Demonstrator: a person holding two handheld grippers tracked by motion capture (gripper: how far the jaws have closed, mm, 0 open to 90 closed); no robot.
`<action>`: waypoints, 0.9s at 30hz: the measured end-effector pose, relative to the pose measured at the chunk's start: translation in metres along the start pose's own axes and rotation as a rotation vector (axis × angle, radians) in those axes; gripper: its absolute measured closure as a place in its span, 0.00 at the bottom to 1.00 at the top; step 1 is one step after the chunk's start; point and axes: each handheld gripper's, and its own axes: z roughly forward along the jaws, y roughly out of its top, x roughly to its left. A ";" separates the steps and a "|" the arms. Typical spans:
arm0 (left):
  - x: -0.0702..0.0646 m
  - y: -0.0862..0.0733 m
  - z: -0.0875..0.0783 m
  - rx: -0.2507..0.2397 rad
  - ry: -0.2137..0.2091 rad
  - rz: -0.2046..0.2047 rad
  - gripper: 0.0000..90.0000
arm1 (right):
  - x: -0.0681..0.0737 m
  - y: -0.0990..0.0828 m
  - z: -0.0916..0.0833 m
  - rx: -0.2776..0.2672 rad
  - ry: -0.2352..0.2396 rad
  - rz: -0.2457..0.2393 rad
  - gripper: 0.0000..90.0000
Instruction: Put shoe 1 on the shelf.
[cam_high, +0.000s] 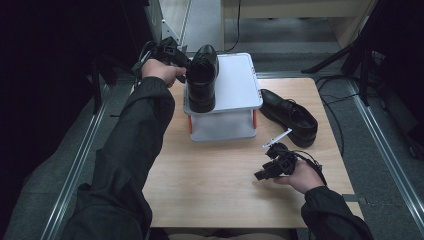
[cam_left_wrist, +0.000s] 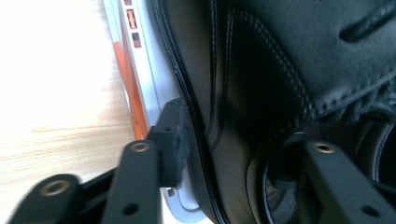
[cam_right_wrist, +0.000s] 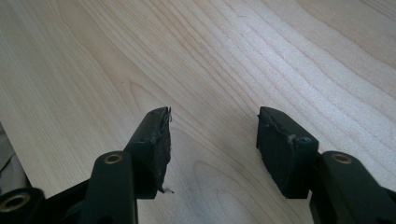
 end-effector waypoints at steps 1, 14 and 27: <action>0.000 0.000 -0.002 -0.003 -0.014 0.001 0.59 | 0.000 0.000 0.000 0.000 0.000 0.000 0.50; 0.000 -0.009 -0.039 -0.056 -0.049 0.044 0.55 | 0.000 0.000 0.000 0.003 0.001 -0.001 0.50; 0.032 -0.031 -0.058 -0.066 -0.066 0.058 0.52 | -0.001 0.006 0.002 0.006 0.002 -0.005 0.50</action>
